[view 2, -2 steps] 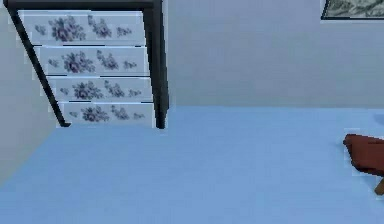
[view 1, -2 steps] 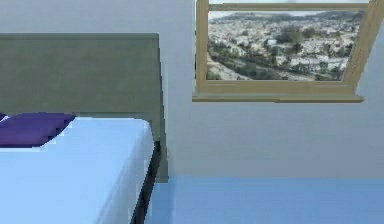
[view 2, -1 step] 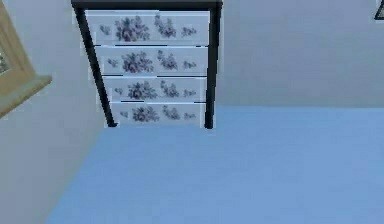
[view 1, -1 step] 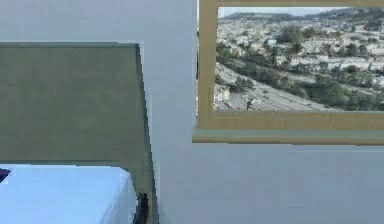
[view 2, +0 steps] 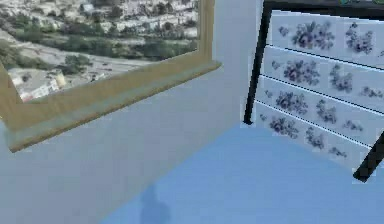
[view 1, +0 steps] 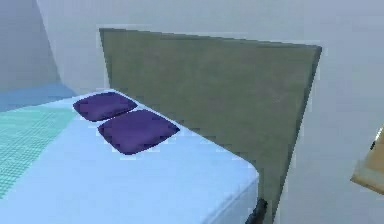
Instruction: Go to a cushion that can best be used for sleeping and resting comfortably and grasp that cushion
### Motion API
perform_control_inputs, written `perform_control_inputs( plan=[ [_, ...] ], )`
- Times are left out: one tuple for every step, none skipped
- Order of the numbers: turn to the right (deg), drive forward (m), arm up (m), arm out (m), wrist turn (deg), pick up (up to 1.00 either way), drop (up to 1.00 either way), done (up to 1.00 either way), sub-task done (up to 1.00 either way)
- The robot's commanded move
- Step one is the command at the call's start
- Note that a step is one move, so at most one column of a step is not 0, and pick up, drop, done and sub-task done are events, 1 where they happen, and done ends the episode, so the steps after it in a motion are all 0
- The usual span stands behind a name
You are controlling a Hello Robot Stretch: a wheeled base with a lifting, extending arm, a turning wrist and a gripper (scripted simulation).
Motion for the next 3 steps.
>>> perform_control_inputs(
  plan=[
    [-45.0, 0.0, 0.0, 0.0, 0.0, 0.0, 0.0, 0.0, 0.0],
    [-45.0, 0.0, 0.0, 0.0, 0.0, 0.0, 0.0, 0.0, 0.0],
    [-15.0, 0.0, 0.0, 0.0, 0.0, 0.0, 0.0, 0.0, 0.0]
  ],
)
